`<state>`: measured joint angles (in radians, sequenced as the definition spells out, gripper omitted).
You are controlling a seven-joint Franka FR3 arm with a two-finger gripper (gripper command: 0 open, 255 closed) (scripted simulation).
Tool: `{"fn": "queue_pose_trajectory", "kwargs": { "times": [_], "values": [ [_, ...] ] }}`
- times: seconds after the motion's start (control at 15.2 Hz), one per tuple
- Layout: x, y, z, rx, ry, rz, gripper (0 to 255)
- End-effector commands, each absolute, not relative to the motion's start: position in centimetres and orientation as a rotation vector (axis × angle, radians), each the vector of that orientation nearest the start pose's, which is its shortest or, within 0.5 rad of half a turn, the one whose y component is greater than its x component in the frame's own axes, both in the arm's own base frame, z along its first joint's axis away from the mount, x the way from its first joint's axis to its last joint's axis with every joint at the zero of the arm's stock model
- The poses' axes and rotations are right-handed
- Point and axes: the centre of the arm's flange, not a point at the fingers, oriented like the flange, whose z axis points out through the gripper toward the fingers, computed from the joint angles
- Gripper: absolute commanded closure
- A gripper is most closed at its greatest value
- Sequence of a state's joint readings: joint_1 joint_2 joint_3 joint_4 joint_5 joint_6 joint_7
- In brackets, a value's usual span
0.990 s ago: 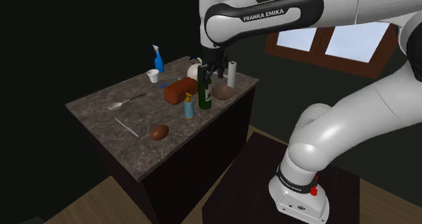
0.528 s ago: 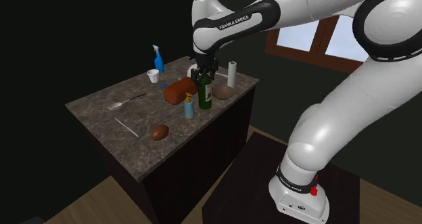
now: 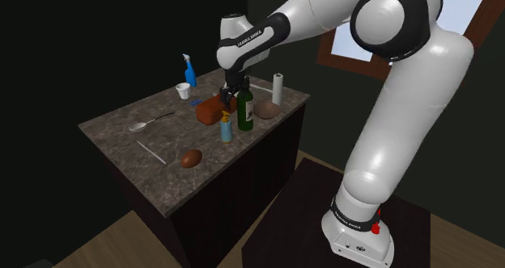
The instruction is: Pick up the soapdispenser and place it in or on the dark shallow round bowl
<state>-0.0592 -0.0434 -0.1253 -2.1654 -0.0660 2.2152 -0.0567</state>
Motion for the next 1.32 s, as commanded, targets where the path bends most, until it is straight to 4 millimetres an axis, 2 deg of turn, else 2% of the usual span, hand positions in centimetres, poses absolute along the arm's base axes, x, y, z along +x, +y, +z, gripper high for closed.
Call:
{"fn": "queue_pose_trajectory", "kwargs": {
  "times": [0.0,0.53,1.06,1.25],
  "values": [
    [54.9,-10.9,40.8,-3.19,0.141,-0.14,0],
    [62.9,-14.8,35.2,-3.17,0.129,-0.147,0],
    [63.7,-15.2,30.9,-3.169,0.129,-0.147,0],
    [63.7,-15.2,30.9,-3.169,0.129,-0.147,0]
  ]
}}
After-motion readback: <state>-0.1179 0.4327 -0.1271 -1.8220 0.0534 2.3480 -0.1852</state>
